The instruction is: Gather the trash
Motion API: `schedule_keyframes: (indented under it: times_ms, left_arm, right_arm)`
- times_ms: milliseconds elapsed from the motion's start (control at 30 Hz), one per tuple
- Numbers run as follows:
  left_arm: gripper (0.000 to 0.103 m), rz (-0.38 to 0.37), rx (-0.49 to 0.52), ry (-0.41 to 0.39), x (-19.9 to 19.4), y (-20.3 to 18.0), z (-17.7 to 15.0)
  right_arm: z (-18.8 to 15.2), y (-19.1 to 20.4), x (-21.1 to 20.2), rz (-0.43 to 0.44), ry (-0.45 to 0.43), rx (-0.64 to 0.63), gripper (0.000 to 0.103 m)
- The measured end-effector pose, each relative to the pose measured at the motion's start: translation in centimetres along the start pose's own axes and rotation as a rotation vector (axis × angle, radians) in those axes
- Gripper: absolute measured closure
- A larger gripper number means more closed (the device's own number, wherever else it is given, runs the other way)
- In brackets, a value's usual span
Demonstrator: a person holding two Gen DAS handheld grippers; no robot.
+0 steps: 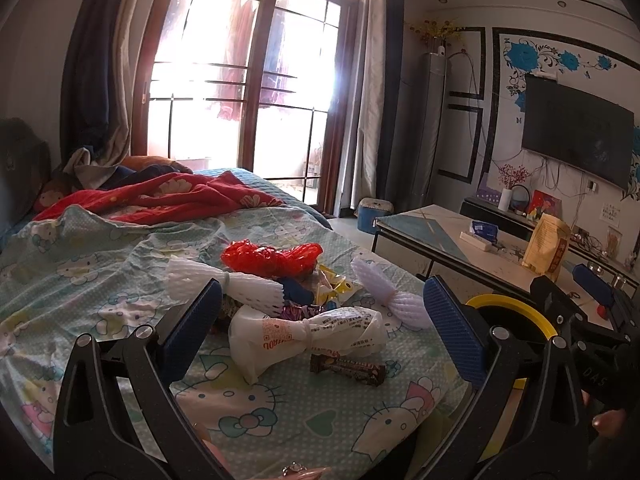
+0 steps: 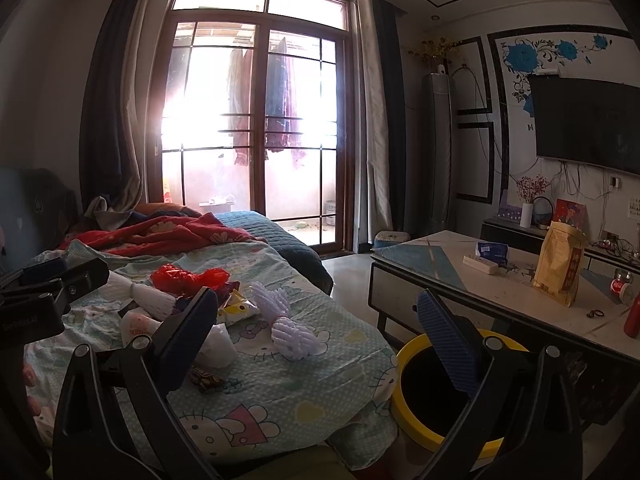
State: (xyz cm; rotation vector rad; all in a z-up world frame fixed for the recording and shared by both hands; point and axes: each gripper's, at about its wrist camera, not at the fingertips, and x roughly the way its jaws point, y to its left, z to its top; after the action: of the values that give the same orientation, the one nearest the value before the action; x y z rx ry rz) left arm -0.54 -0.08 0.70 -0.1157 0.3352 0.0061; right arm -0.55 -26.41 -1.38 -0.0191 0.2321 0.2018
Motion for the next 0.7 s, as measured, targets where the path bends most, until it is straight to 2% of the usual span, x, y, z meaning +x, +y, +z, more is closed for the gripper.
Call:
schedule_keyframes:
  times_ms: [400, 700]
  left_arm:
    - [0.011, 0.005, -0.001, 0.008, 0.2, 0.2, -0.3]
    - [0.011, 0.046, -0.043, 0.011, 0.8, 2.2, 0.2]
  right_arm:
    - [-0.1, 0.0, 0.0, 0.011, 0.002, 0.003, 0.006]
    - [-0.2, 1.8, 1.5, 0.12, 0.054, -0.052, 0.006]
